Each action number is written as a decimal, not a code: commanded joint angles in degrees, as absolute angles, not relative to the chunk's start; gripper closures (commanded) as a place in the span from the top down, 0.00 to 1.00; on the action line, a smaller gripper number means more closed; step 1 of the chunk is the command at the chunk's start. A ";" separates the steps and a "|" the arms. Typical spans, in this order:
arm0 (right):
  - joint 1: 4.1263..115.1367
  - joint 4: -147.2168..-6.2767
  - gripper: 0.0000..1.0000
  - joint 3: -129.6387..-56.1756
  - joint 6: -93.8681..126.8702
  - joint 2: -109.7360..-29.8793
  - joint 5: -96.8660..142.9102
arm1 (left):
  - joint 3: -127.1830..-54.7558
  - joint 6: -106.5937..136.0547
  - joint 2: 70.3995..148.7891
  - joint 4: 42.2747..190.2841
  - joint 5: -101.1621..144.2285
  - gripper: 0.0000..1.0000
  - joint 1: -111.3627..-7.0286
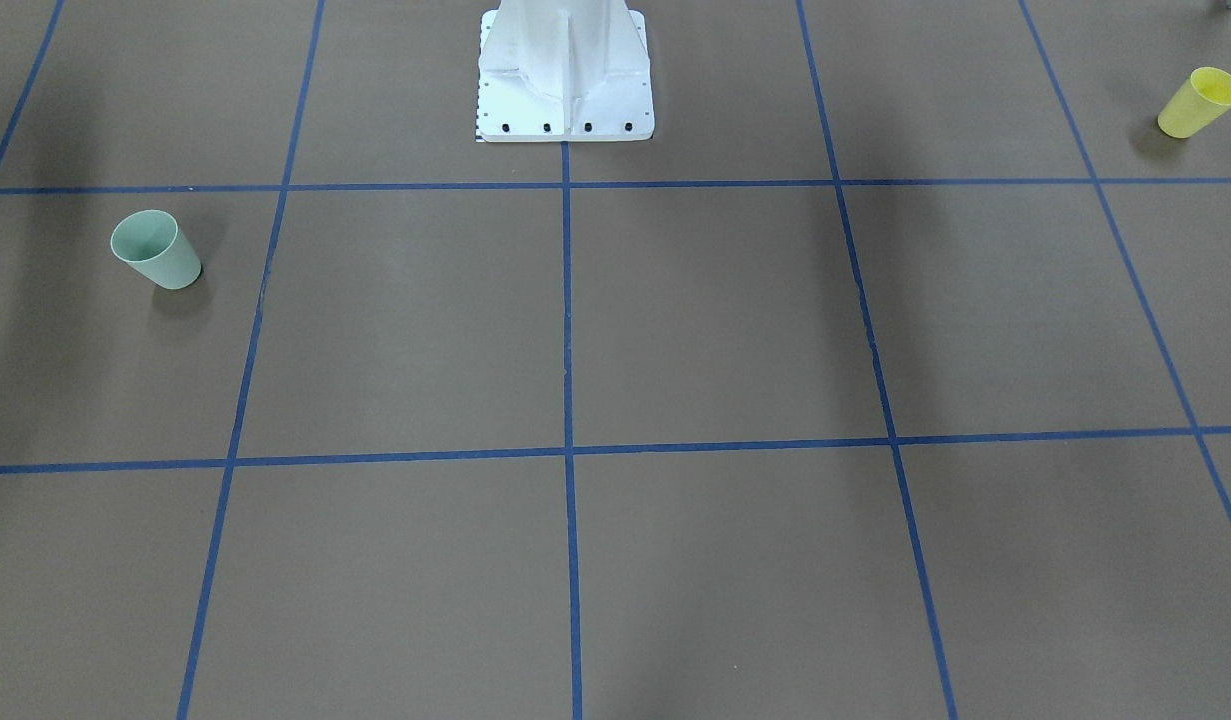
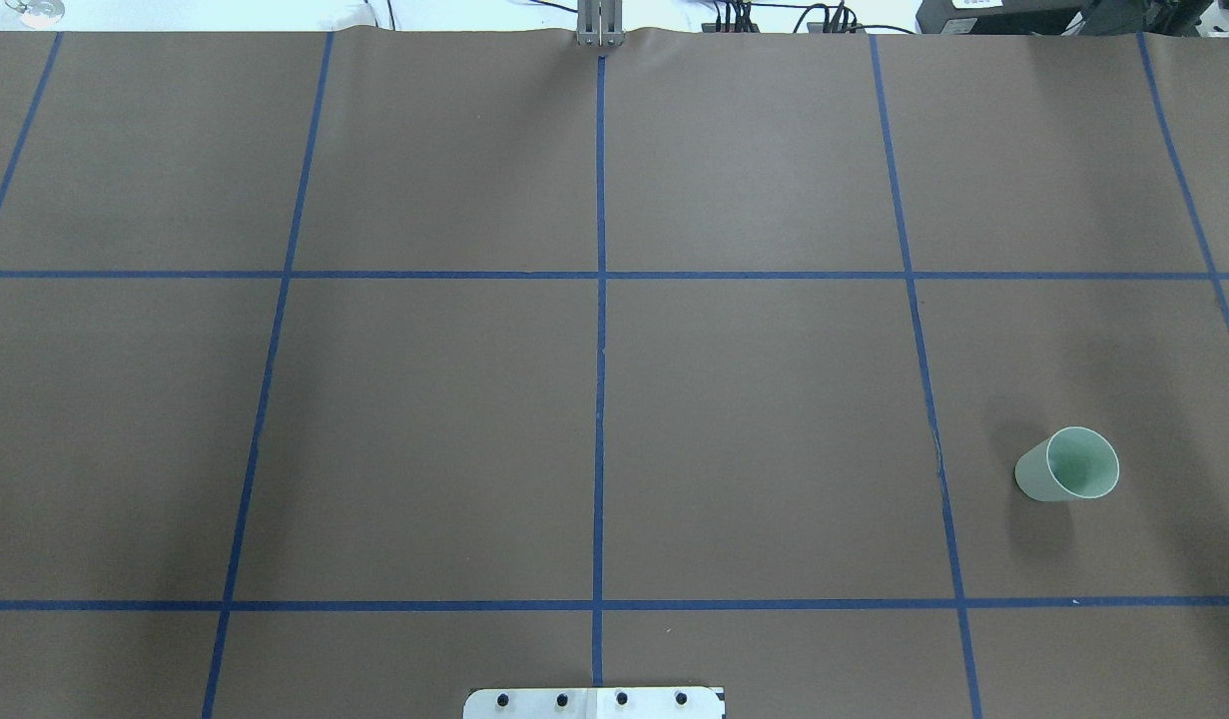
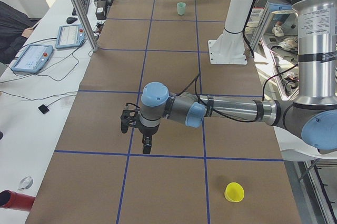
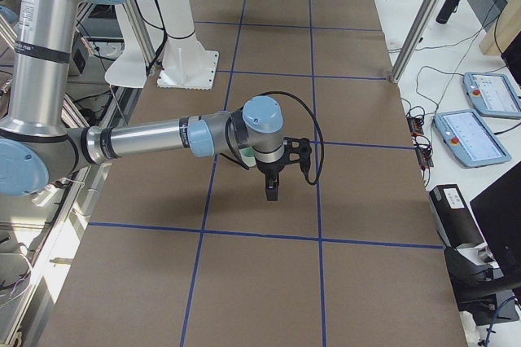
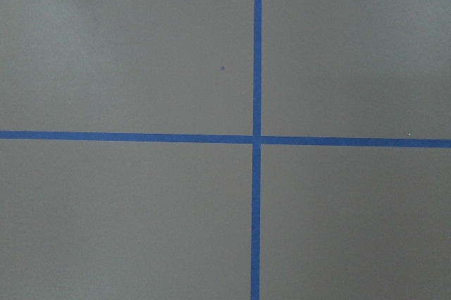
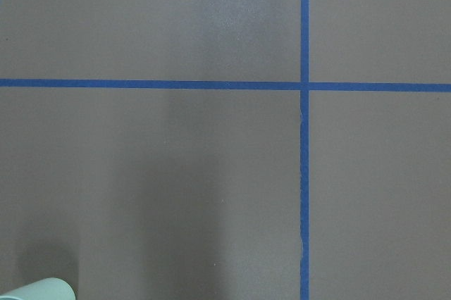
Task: Transfer and stack yellow cup on green cup
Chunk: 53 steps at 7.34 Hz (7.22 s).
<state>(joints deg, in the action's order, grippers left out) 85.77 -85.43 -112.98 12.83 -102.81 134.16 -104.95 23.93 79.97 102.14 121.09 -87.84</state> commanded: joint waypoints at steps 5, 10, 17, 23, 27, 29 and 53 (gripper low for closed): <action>86.22 -85.43 1.00 -113.38 12.83 -103.62 134.47 | -131.66 36.60 58.45 99.17 102.07 1.00 -84.65; 86.92 -85.43 1.00 -113.38 12.83 -103.88 134.65 | -140.19 74.53 57.75 79.81 93.43 1.00 -64.74; 87.01 -85.43 1.00 -113.73 12.83 -104.41 134.65 | -126.52 139.58 54.84 69.44 89.65 1.00 -21.51; 87.01 -85.43 1.00 -113.12 12.74 -104.33 134.65 | -102.95 165.03 65.73 69.08 97.10 1.00 -6.70; 87.10 -85.43 1.00 -113.12 12.48 -104.50 134.56 | -98.80 168.93 65.74 69.69 100.98 1.00 -4.22; 87.10 -85.43 1.00 -113.11 12.22 -105.11 134.65 | -98.53 168.31 64.61 70.05 100.55 1.00 -4.22; 87.10 -85.43 1.00 -113.38 12.39 -103.37 134.65 | -88.42 95.07 74.87 93.51 62.76 0.04 -59.73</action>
